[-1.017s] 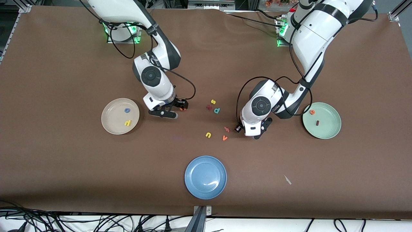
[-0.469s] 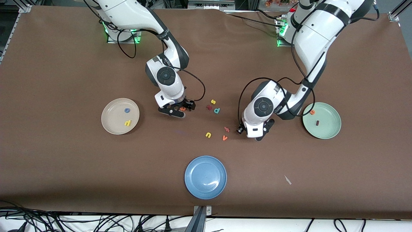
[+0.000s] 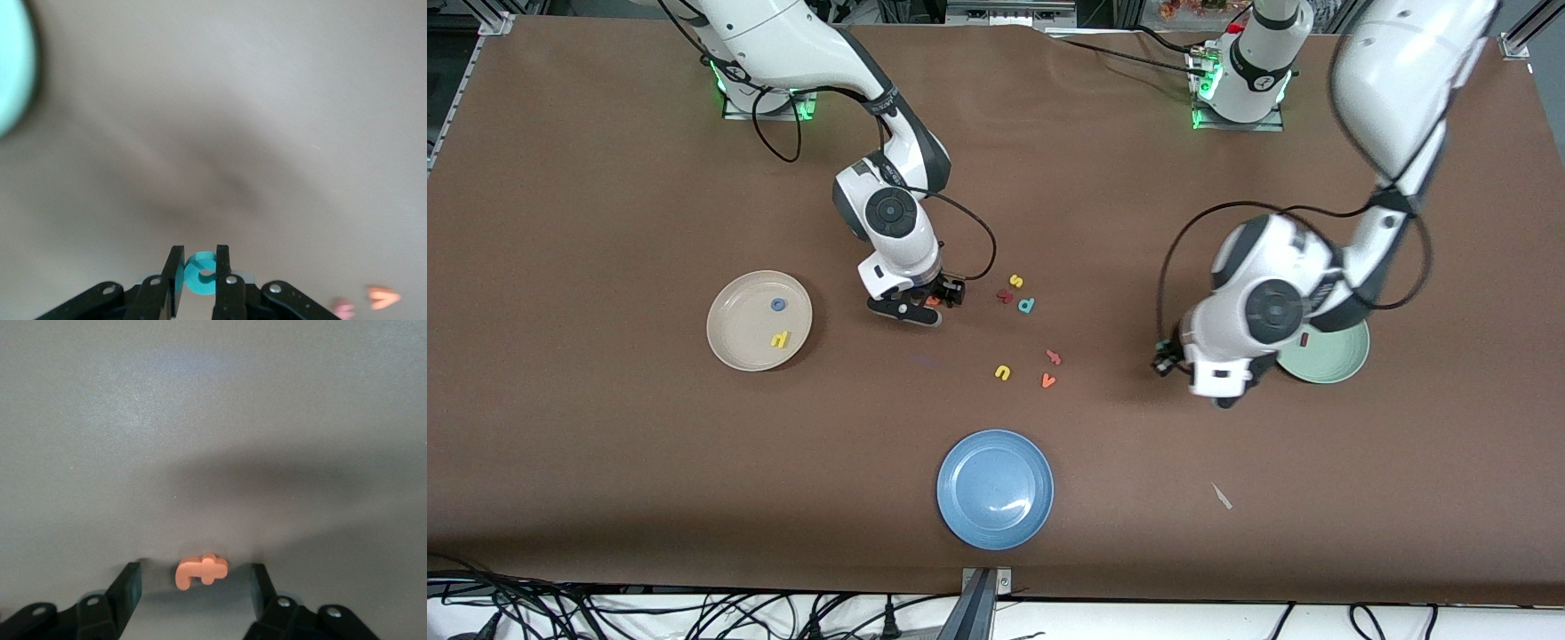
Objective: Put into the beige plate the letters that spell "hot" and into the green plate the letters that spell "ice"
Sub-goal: 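Carry the orange letter to the cream plate while the left gripper carries cyan letter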
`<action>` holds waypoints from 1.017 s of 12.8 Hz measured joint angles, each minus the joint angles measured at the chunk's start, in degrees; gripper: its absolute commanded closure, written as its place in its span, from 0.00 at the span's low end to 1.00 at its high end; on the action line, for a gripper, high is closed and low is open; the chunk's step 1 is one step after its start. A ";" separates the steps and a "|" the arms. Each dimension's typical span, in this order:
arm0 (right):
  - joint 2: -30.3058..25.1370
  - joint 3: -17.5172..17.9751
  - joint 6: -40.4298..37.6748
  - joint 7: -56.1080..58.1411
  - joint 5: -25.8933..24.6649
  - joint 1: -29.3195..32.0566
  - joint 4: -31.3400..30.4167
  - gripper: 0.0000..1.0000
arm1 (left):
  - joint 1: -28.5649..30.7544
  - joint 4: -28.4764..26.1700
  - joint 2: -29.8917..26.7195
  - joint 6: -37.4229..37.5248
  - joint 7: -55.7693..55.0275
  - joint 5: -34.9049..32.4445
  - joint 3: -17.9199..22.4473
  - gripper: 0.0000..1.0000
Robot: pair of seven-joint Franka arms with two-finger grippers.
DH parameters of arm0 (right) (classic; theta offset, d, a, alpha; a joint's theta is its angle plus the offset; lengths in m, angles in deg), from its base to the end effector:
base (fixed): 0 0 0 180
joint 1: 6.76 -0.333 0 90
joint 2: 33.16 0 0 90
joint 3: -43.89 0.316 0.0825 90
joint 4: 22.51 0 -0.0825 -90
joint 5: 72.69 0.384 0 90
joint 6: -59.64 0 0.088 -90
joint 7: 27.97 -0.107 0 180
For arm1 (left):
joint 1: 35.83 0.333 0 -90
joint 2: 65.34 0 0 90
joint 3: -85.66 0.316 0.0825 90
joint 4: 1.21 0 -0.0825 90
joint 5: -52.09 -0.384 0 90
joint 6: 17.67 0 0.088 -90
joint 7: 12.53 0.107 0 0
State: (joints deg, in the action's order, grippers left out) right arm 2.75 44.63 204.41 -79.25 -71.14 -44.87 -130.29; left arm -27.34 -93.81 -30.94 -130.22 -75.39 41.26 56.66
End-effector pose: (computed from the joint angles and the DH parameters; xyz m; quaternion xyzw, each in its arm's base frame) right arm 0.4957 0.3985 0.1747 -0.9926 0.1204 0.0016 0.0149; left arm 0.6400 -0.1824 0.2957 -0.9341 -0.3417 0.1027 0.0139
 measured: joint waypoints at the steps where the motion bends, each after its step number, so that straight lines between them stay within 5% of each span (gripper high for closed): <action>1: 0.12 -0.01 0.07 -0.11 -0.36 -0.07 0.00 0.50 | 3.06 0.01 -1.36 3.67 6.37 0.09 -0.35 1.00; 6: -0.09 -0.19 0.09 -0.17 -1.16 -0.21 0.09 0.74 | 17.20 -1.00 -3.12 12.61 35.61 -1.45 -0.06 1.00; 13: -3.40 -0.03 -5.41 6.41 -2.14 5.23 1.27 0.75 | 26.96 -4.87 3.67 8.12 49.21 -8.48 0.30 0.86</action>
State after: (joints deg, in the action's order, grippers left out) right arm -0.65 44.59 199.01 -72.84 -73.28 -39.64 -129.02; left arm -0.38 -98.68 -27.27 -122.10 -26.18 32.78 56.96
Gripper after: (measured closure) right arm 0.665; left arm 0.797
